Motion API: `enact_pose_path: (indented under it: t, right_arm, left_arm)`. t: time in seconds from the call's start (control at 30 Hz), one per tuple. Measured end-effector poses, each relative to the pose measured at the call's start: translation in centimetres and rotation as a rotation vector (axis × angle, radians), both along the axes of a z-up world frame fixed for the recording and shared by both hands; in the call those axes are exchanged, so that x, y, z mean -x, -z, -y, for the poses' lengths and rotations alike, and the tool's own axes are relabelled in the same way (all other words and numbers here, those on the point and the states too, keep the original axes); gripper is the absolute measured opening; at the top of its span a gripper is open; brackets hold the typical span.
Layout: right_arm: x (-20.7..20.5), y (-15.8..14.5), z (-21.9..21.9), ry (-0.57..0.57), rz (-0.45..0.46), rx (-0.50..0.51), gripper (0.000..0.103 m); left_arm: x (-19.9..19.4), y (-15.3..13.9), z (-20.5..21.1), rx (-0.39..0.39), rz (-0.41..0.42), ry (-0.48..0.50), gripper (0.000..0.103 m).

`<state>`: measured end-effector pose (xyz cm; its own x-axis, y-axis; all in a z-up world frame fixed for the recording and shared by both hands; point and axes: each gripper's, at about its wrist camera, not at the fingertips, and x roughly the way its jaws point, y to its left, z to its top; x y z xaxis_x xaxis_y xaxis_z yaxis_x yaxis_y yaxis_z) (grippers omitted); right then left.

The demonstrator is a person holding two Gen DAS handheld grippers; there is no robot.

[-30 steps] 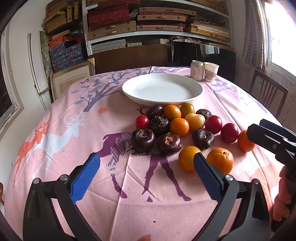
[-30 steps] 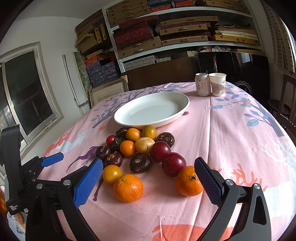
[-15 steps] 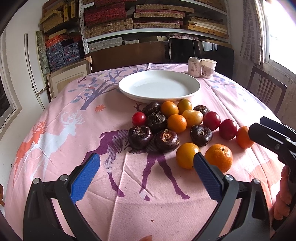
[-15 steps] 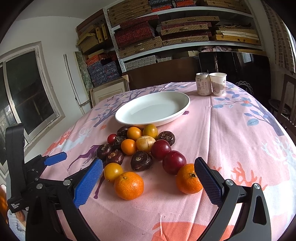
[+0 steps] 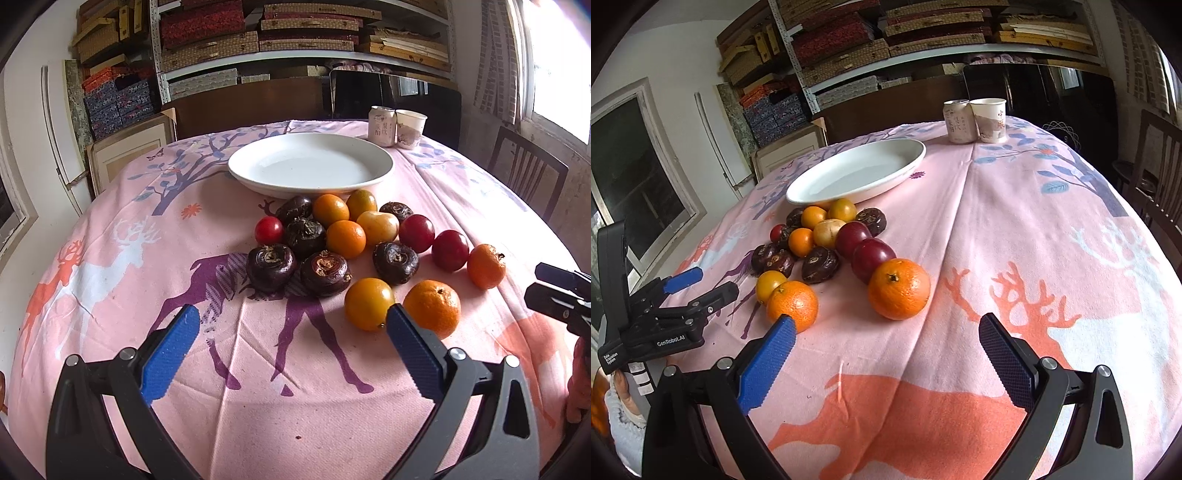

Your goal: Organize fruits

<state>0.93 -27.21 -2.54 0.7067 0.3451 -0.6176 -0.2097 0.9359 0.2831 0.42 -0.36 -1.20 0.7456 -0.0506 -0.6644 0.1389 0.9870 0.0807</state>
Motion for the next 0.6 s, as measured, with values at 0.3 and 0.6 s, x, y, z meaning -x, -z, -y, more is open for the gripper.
enact_pose_path:
  t: [0.3, 0.6]
  right_arm:
    - [-2.5, -0.1, -2.9, -0.037, -0.002, 0.210, 0.094]
    - [-3.7, 0.0, -2.8, -0.045, -0.034, 0.179, 0.094]
  left_arm:
    - [-0.6, 0.5, -0.3, 0.043, -0.053, 0.034, 0.099]
    - [-2.9, 2.0, 0.3, 0.029, -0.171, 0.064, 0.099]
